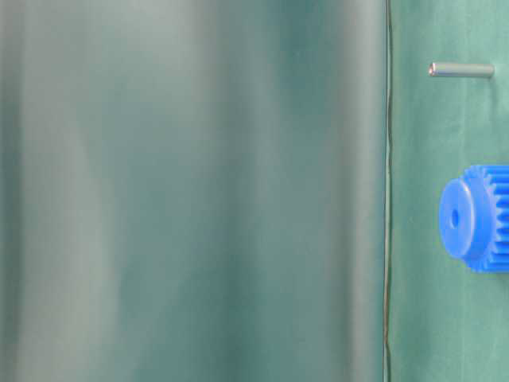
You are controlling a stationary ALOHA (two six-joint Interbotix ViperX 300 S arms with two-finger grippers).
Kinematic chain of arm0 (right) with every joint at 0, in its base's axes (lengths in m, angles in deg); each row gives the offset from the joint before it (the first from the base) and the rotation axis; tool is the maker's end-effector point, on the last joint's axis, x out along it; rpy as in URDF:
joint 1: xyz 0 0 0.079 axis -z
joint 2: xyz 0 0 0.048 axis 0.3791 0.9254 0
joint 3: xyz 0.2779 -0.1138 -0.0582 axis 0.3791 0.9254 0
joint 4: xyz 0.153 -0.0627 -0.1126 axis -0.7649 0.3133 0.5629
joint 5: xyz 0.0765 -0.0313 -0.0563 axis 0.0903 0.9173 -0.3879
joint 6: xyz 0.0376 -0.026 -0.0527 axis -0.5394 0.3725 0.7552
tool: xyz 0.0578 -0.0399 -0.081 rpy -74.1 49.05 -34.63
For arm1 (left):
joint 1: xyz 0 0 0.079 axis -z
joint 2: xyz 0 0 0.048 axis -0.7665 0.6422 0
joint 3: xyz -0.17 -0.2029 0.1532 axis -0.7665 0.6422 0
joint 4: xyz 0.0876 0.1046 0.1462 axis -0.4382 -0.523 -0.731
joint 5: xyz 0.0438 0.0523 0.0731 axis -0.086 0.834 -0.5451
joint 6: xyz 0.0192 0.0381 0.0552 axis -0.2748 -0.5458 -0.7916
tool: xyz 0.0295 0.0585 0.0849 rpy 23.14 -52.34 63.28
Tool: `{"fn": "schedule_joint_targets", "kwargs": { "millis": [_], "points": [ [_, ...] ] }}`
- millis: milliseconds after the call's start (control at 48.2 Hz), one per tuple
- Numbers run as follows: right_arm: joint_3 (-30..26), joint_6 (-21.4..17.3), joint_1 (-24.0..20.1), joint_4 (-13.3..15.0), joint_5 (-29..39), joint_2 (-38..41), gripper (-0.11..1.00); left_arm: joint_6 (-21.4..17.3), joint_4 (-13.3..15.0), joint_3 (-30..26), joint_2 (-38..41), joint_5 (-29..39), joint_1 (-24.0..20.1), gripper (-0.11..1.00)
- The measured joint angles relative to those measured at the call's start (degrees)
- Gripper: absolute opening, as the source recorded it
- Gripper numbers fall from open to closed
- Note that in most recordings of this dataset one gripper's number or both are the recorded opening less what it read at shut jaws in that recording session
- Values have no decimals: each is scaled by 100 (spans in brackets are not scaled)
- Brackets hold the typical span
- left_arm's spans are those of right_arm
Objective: Insert the shaft placed at a random location into the center hole of the medium gear at another random location.
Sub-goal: 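Move the right gripper over the silver shaft and grasp it upright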
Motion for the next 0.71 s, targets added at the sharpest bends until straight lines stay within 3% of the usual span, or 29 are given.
{"fn": "schedule_joint_targets", "kwargs": {
  "millis": [311, 477, 581, 705],
  "points": [
    [0, 0, 158, 9, 97, 316, 1, 62, -35, -26, 44, 141, 105, 0],
    [35, 0, 483, 9, 97, 712, 4, 62, -44, -26, 53, 141, 105, 0],
    [53, 0, 721, 9, 62, 1125, 24, 62, -44, -26, 53, 141, 97, 0],
    [62, 0, 993, 0, -97, 1802, 61, 62, -44, -26, 53, 141, 105, 0]
  ]
}}
